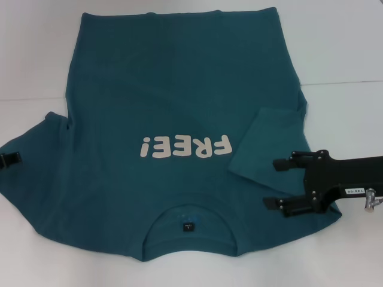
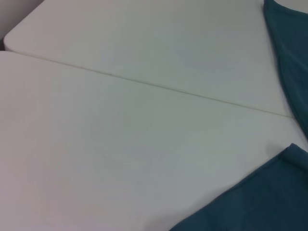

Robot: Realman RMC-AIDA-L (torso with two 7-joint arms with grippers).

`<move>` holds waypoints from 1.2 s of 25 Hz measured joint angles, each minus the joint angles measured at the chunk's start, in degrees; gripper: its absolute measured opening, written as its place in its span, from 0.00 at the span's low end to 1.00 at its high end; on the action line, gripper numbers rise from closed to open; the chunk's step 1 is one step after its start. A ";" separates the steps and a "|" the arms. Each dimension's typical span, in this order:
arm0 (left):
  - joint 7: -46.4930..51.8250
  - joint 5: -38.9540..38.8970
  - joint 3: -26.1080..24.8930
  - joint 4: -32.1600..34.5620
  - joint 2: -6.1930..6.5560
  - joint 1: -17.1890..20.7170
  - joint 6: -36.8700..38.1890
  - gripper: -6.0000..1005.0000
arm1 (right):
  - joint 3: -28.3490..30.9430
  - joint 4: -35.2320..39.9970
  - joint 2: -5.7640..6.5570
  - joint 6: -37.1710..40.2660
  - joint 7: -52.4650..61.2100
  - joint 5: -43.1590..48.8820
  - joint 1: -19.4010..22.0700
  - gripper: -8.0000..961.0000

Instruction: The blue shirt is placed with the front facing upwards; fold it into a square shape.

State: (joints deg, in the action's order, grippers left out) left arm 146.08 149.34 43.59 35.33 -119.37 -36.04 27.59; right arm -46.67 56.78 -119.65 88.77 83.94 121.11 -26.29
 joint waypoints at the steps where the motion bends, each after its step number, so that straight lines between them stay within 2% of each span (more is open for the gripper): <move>1: 0.00 0.00 0.00 0.00 -0.04 -0.01 0.01 0.86 | 0.00 0.00 0.02 0.00 0.00 0.00 0.01 0.96; 11: 0.04 -0.02 0.41 -0.12 -0.43 -0.14 -0.05 0.86 | 0.00 0.00 0.03 0.01 -0.03 0.00 0.10 0.96; 14: 0.10 -0.03 0.29 -0.14 -0.45 -0.14 -0.03 0.81 | 0.00 0.17 0.03 0.14 -0.02 0.00 0.10 0.96; 20: 0.10 -0.01 0.20 -0.02 -0.58 -0.08 -0.03 0.62 | 0.00 0.31 0.04 0.26 0.00 0.00 0.25 0.96; 25: -0.11 -0.01 0.25 0.41 -0.73 -0.15 -0.11 0.35 | 0.00 0.30 -0.01 0.35 0.10 0.00 0.33 0.96; 30: -0.35 -0.02 0.40 0.58 -0.80 -0.49 -0.25 0.24 | 0.00 0.35 -0.05 0.45 0.23 0.00 0.36 0.96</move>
State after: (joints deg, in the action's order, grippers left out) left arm 145.73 149.33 43.99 35.91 -120.17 -36.53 27.34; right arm -46.67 57.13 -119.70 89.22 84.17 121.11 -25.92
